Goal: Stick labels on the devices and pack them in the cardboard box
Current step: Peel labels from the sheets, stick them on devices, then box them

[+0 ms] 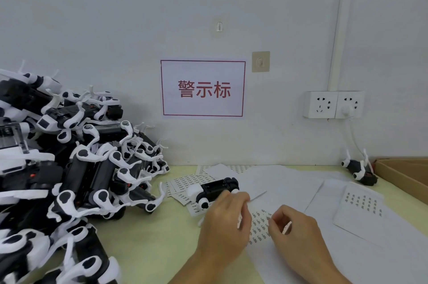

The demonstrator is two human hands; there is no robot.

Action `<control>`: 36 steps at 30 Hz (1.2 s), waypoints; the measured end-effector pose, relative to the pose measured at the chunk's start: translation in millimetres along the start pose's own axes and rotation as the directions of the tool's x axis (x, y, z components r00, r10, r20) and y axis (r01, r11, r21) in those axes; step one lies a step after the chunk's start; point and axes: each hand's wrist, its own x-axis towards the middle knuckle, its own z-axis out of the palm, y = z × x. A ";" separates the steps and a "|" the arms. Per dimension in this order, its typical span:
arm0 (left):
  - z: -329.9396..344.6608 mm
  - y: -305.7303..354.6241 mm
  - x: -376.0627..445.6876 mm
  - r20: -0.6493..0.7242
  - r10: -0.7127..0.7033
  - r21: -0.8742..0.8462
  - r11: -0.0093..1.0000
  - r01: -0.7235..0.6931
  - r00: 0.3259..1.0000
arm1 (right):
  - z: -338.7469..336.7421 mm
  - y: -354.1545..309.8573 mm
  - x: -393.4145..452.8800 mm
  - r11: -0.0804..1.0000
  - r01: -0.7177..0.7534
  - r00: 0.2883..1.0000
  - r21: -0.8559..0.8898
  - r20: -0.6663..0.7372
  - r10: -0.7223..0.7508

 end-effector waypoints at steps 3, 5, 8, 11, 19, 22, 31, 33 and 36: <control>-7.9 -13.2 8.6 -0.068 0.067 0.278 0.959 -0.045 0.995 | 2.4 2.8 0.0 1.000 -0.013 1.000 -0.007 0.026 0.013; -12.6 -24.5 8.8 -0.003 -0.104 0.444 0.891 0.094 0.995 | 3.5 3.6 -0.3 1.000 -0.019 0.999 -0.010 0.027 0.019; -16.8 -37.0 5.3 0.159 -0.400 0.551 0.794 0.255 0.903 | 4.3 4.5 0.7 1.000 -0.021 0.999 -0.019 0.026 0.021; -16.2 -48.2 1.5 0.185 -0.461 0.527 0.792 0.308 0.868 | 4.7 4.6 1.9 0.999 -0.021 0.999 -0.024 0.027 0.022; -25.6 -39.2 9.5 0.011 -0.508 0.395 0.794 0.463 0.861 | 3.7 4.7 3.3 0.999 -0.013 0.999 -0.032 0.033 0.014; -30.4 -30.2 19.7 -0.021 -0.673 0.129 0.732 0.670 0.739 | 2.6 4.6 4.1 1.000 -0.009 0.999 -0.028 0.032 0.010; -34.6 -21.8 25.5 0.605 -0.737 -0.338 0.106 0.935 0.302 | 1.3 6.1 4.5 1.000 -0.009 1.000 -0.019 0.026 0.010; -32.4 -18.1 21.9 0.659 -0.688 -0.356 0.070 0.932 0.304 | 0.9 7.2 5.6 1.000 -0.010 1.000 -0.028 0.026 0.011; -26.6 -16.0 18.7 0.678 -0.649 -0.433 0.029 0.901 0.347 | 0.5 8.4 6.9 1.000 -0.006 1.000 -0.017 0.015 0.006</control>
